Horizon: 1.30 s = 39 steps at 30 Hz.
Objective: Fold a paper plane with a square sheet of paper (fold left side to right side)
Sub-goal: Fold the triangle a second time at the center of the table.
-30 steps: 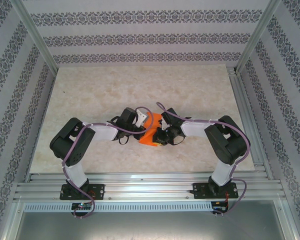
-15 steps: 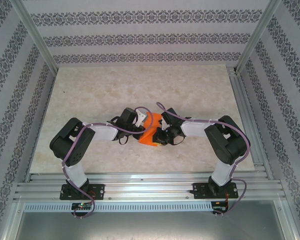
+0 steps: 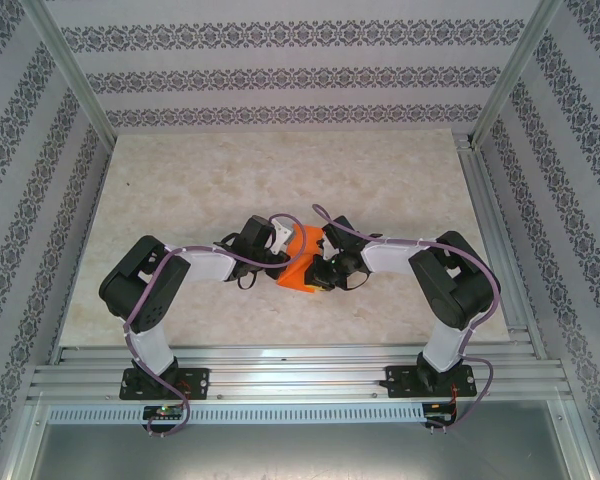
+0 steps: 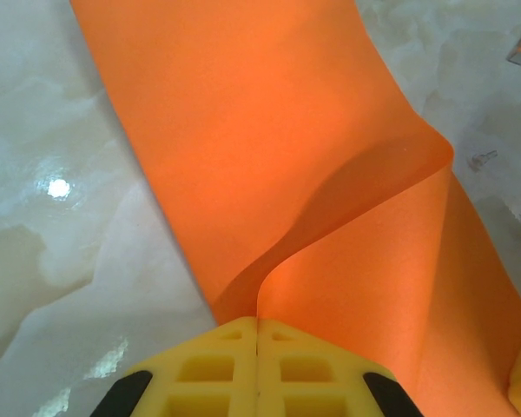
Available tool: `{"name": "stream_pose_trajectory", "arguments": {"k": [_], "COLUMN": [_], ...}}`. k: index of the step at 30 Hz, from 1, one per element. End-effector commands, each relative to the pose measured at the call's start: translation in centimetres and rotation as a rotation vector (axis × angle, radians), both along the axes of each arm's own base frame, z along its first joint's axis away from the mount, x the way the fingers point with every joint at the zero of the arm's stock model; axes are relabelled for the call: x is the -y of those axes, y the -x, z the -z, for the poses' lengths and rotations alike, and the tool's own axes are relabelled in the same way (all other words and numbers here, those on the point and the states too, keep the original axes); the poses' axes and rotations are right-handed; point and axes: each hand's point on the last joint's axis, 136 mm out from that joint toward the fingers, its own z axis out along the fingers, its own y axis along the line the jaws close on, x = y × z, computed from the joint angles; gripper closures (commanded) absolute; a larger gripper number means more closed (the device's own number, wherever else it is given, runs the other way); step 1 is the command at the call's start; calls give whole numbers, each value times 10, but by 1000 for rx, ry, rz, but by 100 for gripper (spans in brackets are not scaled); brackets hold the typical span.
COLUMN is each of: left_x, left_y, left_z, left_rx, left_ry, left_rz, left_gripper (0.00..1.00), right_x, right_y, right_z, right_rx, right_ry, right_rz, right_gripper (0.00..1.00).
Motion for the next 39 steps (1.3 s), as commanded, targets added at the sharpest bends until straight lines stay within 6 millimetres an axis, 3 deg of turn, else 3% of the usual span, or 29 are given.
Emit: {"name": "stream_pose_trajectory", "arguments": {"k": [1,7,11,23,31,39], "left_x": [-12,-18,-17,-9,-8,-5], "left_y": [3,14,17,21,24,26], "left_z": [19,31,32,31,33,33], "left_rx": [-19,-33,-33,-23,-24,-20], "left_ry": [-85,-128,-131,-134,-131,-130], "left_rz": [0,1,5,24,25,33], "left_gripper": [99,99,99,99,99,99], "right_x": [3,7,17,-12,-25,-19], "right_y": [2,-22,-41,-80,-76,-68], "right_z": [9,-33,-56,-43,-25,-9], "right_rx": [7,105,156,144,108,87], "right_ry": [48,-33,-58,-73,-41,16], "right_rz": [-5,60,120,200,167,153], "right_gripper": [85,80,82,89,89,89]}}
